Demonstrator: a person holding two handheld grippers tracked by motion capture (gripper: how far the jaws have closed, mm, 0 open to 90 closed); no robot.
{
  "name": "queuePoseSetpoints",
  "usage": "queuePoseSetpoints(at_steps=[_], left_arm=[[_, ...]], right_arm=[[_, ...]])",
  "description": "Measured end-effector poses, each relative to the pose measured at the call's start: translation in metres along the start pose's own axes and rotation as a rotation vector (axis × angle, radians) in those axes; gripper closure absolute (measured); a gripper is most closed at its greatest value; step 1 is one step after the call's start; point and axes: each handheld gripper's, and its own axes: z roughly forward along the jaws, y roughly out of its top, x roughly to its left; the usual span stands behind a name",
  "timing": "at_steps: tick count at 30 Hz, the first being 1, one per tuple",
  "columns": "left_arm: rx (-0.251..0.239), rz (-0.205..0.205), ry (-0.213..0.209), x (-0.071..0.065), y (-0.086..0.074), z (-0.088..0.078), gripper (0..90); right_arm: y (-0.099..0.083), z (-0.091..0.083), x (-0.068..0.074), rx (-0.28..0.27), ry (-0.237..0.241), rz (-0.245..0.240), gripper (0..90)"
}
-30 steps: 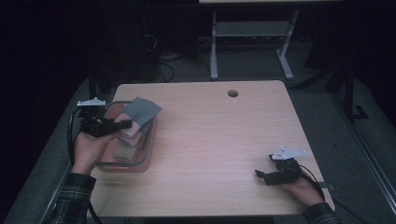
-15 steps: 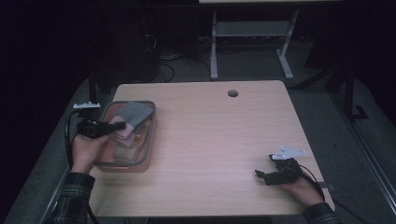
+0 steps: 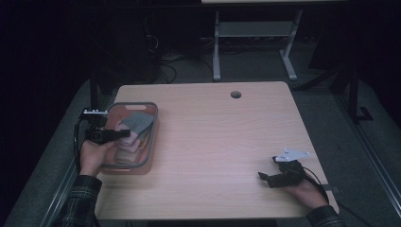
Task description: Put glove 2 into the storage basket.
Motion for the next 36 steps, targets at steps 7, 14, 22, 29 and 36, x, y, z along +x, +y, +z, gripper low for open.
queuePoseSetpoints(at_steps=[7,14,22,29,36], left_arm=[[0.038,0.012,0.029,-0.001,-0.002,0.006,54.1],[0.106,0.047,0.056,-0.003,0.0,0.012,23.3],[0.071,0.065,0.084,-0.002,0.005,0.003,13.2],[0.049,0.105,0.109,-0.004,0.013,-0.01,13.2],[0.014,0.122,0.097,-0.012,0.02,-0.019,13.2]], right_arm=[[0.0,0.0,0.0,0.0,0.0,0.0,13.1],[0.0,0.0,0.0,0.0,0.0,0.001,13.1],[0.0,0.0,0.0,0.0,0.0,0.0,13.1],[0.0,0.0,0.0,0.0,0.0,0.0,13.1],[0.0,0.0,0.0,0.0,0.0,0.001,13.1]])
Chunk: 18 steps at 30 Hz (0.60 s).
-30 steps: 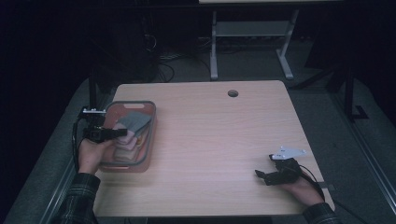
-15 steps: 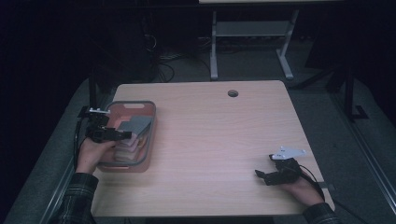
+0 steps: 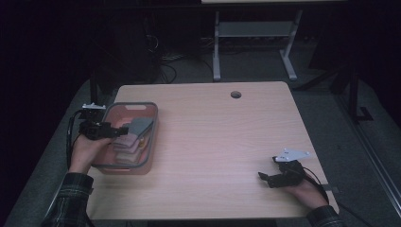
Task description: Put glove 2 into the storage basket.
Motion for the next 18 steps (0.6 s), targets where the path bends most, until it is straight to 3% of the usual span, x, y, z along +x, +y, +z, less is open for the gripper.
queuePoseSetpoints(at_steps=[10,18], left_arm=[[-0.031,0.05,-0.061,-0.025,0.012,0.002,13.2],[-0.05,0.107,-0.116,-0.054,0.019,0.007,13.3]], right_arm=[[0.0,0.0,0.0,0.0,0.0,-0.001,13.1],[0.0,0.0,0.0,0.0,0.0,-0.001,13.1]])
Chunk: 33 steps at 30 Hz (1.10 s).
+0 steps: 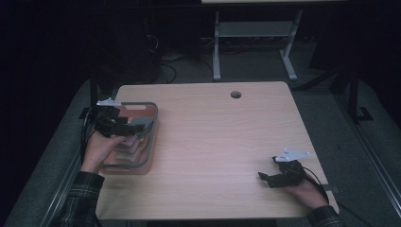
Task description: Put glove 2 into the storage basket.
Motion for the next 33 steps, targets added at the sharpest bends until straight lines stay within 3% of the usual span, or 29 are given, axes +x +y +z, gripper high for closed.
queuePoseSetpoints(at_steps=[17,33], left_arm=[[-0.017,0.112,-0.133,-0.067,0.001,0.025,13.8],[-0.007,0.202,-0.231,-0.122,-0.02,0.058,14.2]], right_arm=[[0.0,0.0,0.0,-0.001,-0.001,0.0,13.1],[0.0,0.0,0.0,0.0,0.0,0.001,13.1]])
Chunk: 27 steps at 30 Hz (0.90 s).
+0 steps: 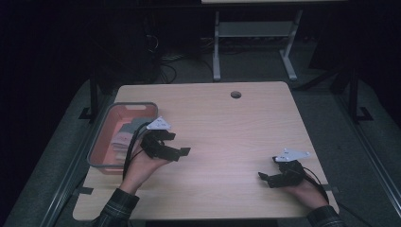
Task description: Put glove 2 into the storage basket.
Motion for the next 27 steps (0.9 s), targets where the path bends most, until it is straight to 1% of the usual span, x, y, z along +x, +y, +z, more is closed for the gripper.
queuePoseSetpoints(at_steps=[2,3,8,9,10,14,15,19,22,24,25,26,27], left_arm=[[0.005,0.011,-0.011,-0.006,-0.003,0.007,14.2],[0.014,0.024,-0.017,-0.009,-0.004,0.009,14.2],[0.018,0.059,-0.038,-0.022,-0.011,0.024,14.2],[0.022,0.074,-0.041,-0.024,-0.013,0.026,14.3],[0.021,0.077,-0.045,-0.027,-0.015,0.029,14.2],[0.024,0.117,-0.055,-0.037,-0.023,0.041,14.2],[0.021,0.124,-0.055,-0.039,-0.025,0.043,14.2],[0.034,0.152,-0.068,-0.045,-0.031,0.054,14.2],[0.057,0.195,-0.072,-0.049,-0.035,0.062,14.2],[0.064,0.198,-0.08,-0.052,-0.039,0.069,14.2],[0.074,0.206,-0.081,-0.053,-0.04,0.072,14.2],[0.074,0.21,-0.081,-0.055,-0.042,0.075,14.2],[0.088,0.228,-0.078,-0.056,-0.043,0.077,14.2]], right_arm=[[0.0,0.0,0.0,0.0,0.0,0.0,13.1],[0.0,0.0,0.0,-0.001,0.0,0.0,13.1],[0.0,0.0,0.0,0.0,0.0,0.0,13.1],[0.0,0.0,0.0,0.0,0.0,-0.001,13.1],[0.0,0.0,0.0,0.0,0.0,0.0,13.1],[0.0,0.0,0.0,0.0,0.0,0.0,13.1],[0.0,0.0,0.0,0.0,0.0,0.0,13.1],[0.0,0.0,0.0,0.0,0.0,0.0,13.1],[0.0,0.0,0.0,0.0,0.0,0.0,13.1],[0.0,0.0,0.0,-0.001,0.0,0.0,13.1],[0.0,0.0,0.0,0.0,0.0,0.0,13.1],[0.0,0.0,0.0,0.0,0.0,0.0,13.1],[0.0,0.0,0.0,0.0,0.0,0.0,13.1]])
